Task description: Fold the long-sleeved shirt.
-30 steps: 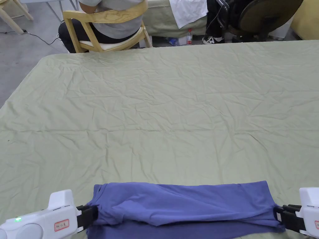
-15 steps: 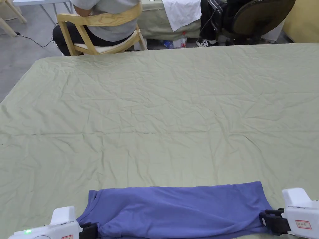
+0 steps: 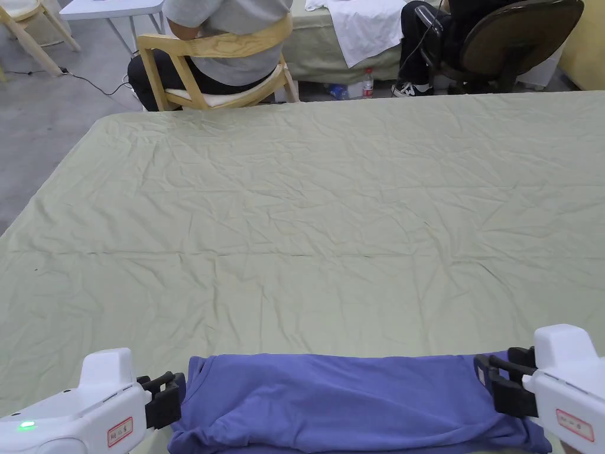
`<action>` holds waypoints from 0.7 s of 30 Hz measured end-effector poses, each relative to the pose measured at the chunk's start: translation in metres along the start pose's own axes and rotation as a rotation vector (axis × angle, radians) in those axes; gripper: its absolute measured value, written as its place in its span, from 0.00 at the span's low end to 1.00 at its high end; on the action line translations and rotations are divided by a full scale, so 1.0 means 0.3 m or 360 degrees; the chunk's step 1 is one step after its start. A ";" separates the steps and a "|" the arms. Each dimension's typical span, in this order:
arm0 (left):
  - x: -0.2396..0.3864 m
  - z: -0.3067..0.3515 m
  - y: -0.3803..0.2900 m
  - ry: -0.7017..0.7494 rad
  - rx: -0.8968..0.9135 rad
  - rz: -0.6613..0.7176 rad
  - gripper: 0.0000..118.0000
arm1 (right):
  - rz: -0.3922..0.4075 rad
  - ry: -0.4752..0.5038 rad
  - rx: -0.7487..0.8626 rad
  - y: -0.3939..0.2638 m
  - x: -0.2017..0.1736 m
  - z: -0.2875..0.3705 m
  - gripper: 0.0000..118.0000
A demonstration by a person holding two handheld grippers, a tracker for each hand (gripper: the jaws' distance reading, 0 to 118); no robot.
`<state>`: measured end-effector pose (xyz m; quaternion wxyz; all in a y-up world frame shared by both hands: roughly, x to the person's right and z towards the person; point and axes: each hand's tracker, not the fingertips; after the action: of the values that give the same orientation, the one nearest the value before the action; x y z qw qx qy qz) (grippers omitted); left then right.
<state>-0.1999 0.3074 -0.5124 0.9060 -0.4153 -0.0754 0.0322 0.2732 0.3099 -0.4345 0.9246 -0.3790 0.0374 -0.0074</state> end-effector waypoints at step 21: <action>-0.209 -0.023 0.010 -0.0706 -0.0218 0.0274 0.00 | 0.0091 0.0234 -0.0041 0.037 -0.223 -0.033 0.00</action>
<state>-0.2607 0.2968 -0.5260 0.8309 -0.4634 -0.2388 0.1945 0.2056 0.3137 -0.4449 0.9142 -0.3882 0.1162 -0.0083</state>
